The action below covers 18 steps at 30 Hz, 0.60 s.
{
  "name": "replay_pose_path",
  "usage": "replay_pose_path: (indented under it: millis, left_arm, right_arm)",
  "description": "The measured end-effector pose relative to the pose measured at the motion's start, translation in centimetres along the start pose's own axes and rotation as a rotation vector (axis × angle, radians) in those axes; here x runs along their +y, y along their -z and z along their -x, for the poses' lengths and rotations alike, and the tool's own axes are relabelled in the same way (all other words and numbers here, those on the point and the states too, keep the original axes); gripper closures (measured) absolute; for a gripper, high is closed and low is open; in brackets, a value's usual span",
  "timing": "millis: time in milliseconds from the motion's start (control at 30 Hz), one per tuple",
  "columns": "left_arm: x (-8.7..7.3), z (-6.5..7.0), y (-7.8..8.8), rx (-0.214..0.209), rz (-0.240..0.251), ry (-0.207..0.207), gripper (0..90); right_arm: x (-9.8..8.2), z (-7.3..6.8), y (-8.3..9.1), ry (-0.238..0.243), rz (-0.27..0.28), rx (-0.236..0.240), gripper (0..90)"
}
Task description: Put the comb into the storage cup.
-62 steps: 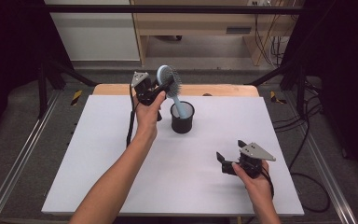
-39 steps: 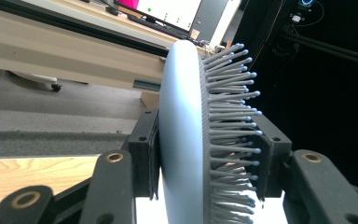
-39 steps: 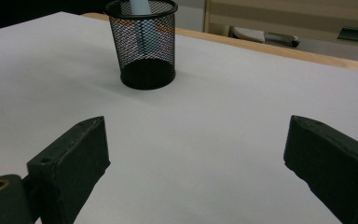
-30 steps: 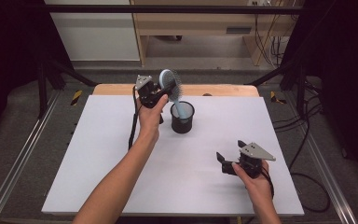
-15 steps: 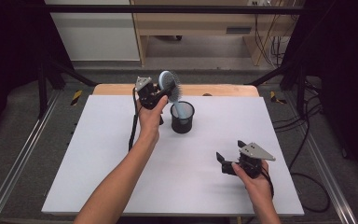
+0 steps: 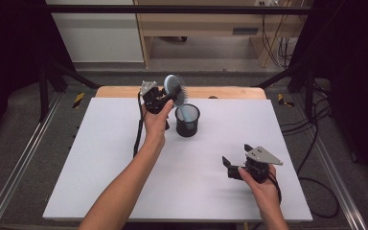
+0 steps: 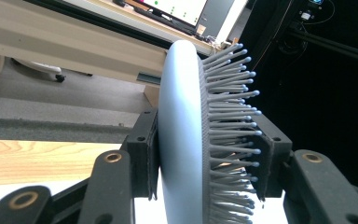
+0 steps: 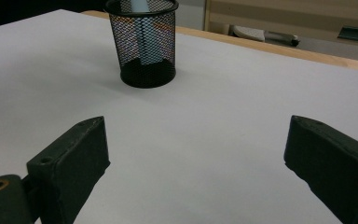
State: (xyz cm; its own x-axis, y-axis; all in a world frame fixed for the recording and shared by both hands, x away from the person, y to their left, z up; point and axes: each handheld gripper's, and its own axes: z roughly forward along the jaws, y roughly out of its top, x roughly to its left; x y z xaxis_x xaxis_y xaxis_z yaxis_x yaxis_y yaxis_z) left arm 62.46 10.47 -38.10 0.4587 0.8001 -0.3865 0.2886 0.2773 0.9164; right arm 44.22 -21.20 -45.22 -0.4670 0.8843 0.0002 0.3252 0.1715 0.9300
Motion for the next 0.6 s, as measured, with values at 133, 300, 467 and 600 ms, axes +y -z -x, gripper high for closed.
replay_pose_path:
  millis: [133,300,467,600]
  left_arm:
    - [-0.03,-0.03,-0.02,-0.001,-0.002,-0.001,51.4]
    - [-0.13,-0.05,-0.06,-0.004,-0.008,0.002,51.3]
    - [-0.22,0.04,-0.15,-0.003,-0.006,-0.001,51.3]
    - [-0.26,-0.02,-0.16,-0.001,-0.011,-0.003,51.3]
  right_arm:
    - [-0.02,0.04,-0.01,0.000,0.000,-0.001,6.4]
    - [-0.01,0.02,-0.03,0.001,0.000,-0.001,6.4]
    - [-0.02,0.04,-0.01,0.001,0.000,0.000,6.4]
    - [-0.02,0.06,0.00,-0.001,0.000,0.001,6.4]
